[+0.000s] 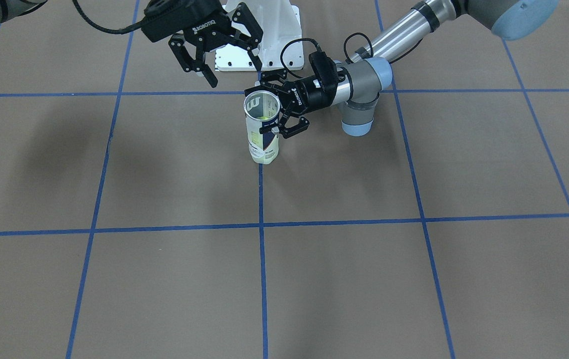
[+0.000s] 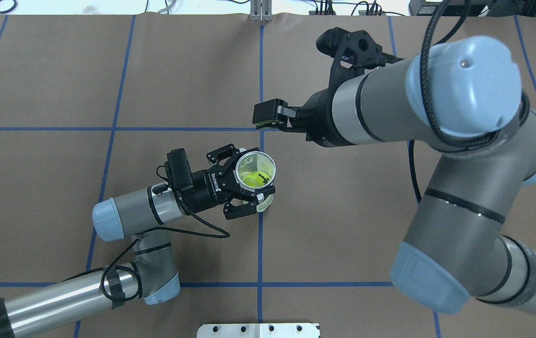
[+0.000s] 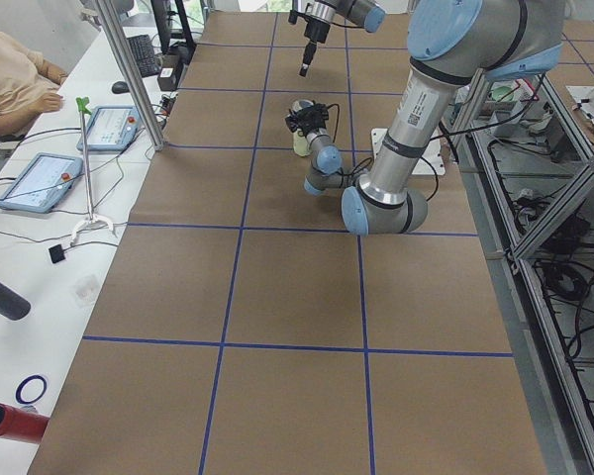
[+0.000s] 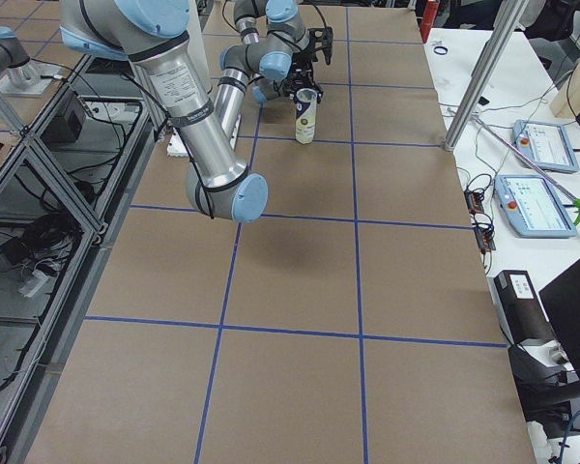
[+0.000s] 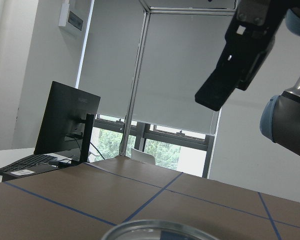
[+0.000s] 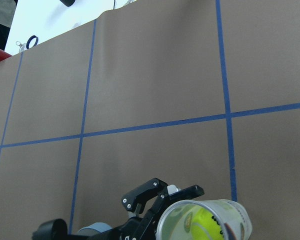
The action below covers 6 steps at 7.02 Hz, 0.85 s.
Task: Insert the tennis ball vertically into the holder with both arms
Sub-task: 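Raise the right gripper away while the left gripper releases the can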
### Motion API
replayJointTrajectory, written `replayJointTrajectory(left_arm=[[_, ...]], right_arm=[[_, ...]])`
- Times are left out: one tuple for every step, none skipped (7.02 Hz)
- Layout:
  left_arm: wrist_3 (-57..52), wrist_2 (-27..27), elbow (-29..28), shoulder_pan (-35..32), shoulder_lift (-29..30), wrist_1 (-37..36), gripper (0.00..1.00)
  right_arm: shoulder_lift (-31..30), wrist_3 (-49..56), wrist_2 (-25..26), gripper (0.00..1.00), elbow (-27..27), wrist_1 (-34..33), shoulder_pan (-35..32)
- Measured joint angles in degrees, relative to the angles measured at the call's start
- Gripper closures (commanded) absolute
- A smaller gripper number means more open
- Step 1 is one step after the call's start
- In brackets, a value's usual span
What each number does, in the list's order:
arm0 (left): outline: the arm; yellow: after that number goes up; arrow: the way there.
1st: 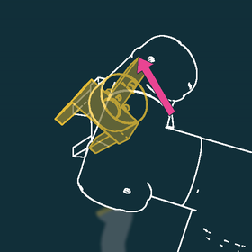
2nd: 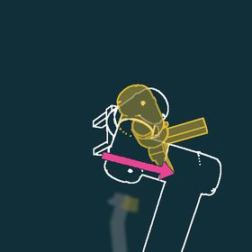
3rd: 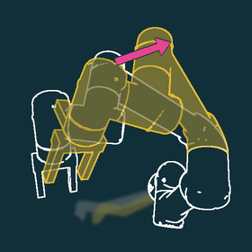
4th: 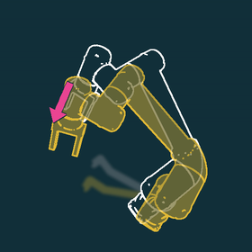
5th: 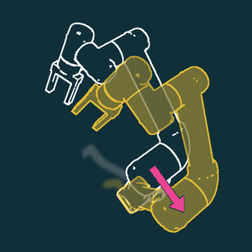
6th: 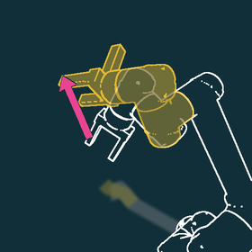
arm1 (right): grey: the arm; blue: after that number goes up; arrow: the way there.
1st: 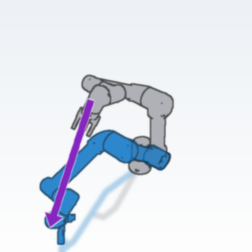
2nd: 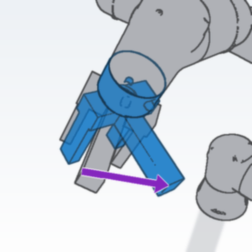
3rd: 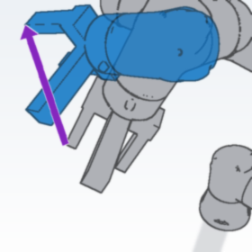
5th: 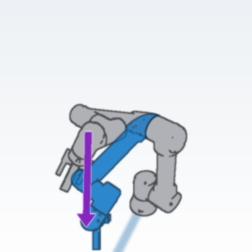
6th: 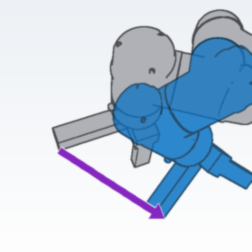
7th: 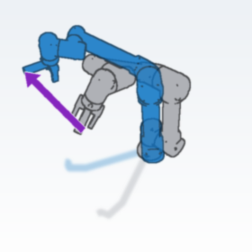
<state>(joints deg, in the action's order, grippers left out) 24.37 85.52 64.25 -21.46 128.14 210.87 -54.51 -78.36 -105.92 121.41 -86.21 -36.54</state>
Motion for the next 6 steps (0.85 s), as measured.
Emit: replayJointTrajectory(left_arm=[[0.0,0.0,0.5,0.0,0.0,0.0,0.01],[0.1,0.0,1.6,-0.1,0.0,0.1,0.01],[0.1,0.0,3.0,-0.2,0.0,0.1,0.01],[0.2,0.0,4.5,-0.5,0.1,0.0,0.01],[0.3,0.0,5.8,-1.2,0.1,-0.2,0.01],[0.4,0.0,6.6,-2.6,0.1,-0.6,0.01]], right_arm=[[-0.2,2.7,-5.5,0.00,-0.4,-0.7,-5.0],[-0.4,6.0,-11.0,0.00,-1.5,-0.9,-10.1],[-0.7,9.7,-14.9,0.00,-3.2,-0.9,-14.2],[-1.2,13.8,-17.0,0.00,-5.3,-0.8,-17.6],[-1.7,17.9,-18.6,0.00,-7.8,-0.7,-20.7],[-2.2,22.5,-20.7,0.00,-11.1,-0.7,-24.3]])
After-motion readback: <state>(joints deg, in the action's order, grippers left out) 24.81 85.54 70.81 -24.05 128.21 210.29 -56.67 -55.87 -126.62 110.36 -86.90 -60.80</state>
